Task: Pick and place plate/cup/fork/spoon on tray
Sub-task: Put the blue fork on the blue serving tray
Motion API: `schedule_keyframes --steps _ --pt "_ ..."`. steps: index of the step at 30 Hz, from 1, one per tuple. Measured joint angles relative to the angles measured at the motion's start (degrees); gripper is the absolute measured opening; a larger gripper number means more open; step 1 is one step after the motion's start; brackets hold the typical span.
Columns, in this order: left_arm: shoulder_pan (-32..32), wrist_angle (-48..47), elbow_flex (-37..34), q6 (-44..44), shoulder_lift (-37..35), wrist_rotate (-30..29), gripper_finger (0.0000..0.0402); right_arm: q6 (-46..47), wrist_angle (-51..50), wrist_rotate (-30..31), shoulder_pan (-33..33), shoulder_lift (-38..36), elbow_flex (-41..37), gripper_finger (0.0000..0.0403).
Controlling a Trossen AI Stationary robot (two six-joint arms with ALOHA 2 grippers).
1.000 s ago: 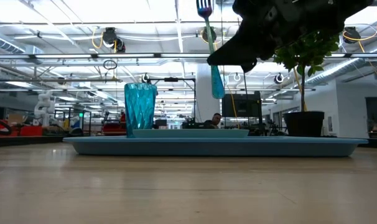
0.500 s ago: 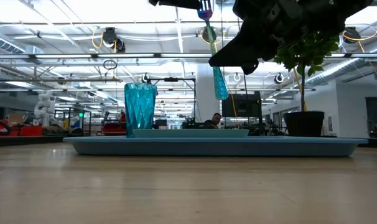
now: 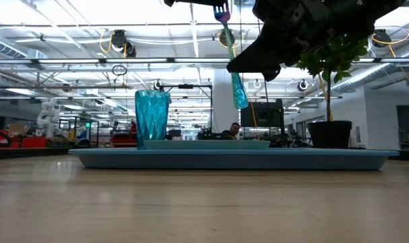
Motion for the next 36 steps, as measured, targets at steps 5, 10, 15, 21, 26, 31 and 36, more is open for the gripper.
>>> schedule_keyframes --steps 5,10,15,21,26,31,36 --pt "-0.5 -1.5 0.0 0.5 -1.3 -5.0 0.0007 -1.2 4.4 7.3 0.7 0.0 -0.1 0.0023" --pt "-1.3 -5.1 -0.1 -0.4 -3.8 -9.1 0.0007 -2.8 5.0 16.3 2.2 0.0 0.0 0.0072" --pt "-1.2 -6.2 0.0 -4.0 -4.5 -13.3 0.0006 -6.3 10.6 32.0 5.0 0.2 0.0 0.0109" --pt "0.8 -5.5 0.0 -8.2 -1.8 -14.0 0.0005 -16.5 24.2 48.3 10.2 2.9 0.0 0.0111" --pt "1.6 0.3 0.0 -6.7 1.1 -13.1 0.0004 -25.6 30.8 50.6 12.1 6.8 1.2 0.011" --pt "1.5 3.0 0.0 -5.4 2.7 -13.0 0.0006 -28.3 30.6 50.7 11.7 10.2 2.6 0.011" --pt "1.5 4.0 0.0 -5.3 2.7 -13.2 0.0005 -28.0 30.6 53.7 10.7 12.8 2.6 0.011"
